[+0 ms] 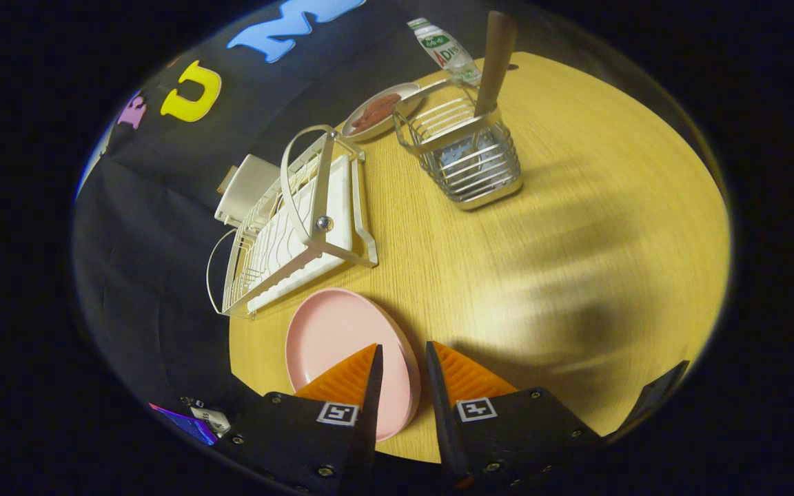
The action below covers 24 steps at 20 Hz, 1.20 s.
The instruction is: Take the plate from the dish rack, then take the spoon from the basket and place it into the plate.
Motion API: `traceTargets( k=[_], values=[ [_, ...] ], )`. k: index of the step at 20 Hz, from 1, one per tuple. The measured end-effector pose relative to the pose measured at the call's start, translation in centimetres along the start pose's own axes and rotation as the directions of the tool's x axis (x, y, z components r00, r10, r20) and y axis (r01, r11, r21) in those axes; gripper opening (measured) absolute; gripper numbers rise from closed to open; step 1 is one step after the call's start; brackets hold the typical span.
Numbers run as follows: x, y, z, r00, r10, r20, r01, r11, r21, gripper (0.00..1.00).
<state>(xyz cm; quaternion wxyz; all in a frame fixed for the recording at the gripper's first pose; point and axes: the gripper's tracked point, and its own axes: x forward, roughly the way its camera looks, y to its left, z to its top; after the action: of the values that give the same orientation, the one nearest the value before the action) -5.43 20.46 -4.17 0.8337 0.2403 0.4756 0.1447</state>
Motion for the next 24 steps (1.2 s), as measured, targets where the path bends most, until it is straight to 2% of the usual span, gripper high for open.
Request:
traceTargets(
  k=[2, 7, 11, 13, 16, 19, 20, 24],
  values=[
    [-1.4, -0.3, 1.0, 0.998, -0.016, 0.064, 0.021, 0.996, -0.082, 0.51],
    [-4.8, -1.2, 3.5, 0.975, -0.056, 0.215, 0.104, 0.970, -0.221, 0.51],
    [-8.4, -0.7, 7.6, 0.894, 0.003, 0.448, 0.151, 0.939, -0.308, 0.51],
    [-10.1, -1.1, 9.5, 0.843, 0.009, 0.537, 0.203, 0.921, -0.334, 0.51],
    [-12.7, -1.6, 12.2, 0.765, 0.030, 0.643, 0.297, 0.869, -0.395, 0.51],
    [-13.7, -2.1, 14.4, 0.719, 0.035, 0.694, 0.359, 0.836, -0.414, 0.51],
    [-13.7, -2.3, 15.3, 0.706, 0.043, 0.707, 0.362, 0.835, -0.413, 0.51],
    [-12.3, -3.9, 18.1, 0.691, 0.044, 0.721, 0.344, 0.858, -0.382, 0.51]
  ],
)
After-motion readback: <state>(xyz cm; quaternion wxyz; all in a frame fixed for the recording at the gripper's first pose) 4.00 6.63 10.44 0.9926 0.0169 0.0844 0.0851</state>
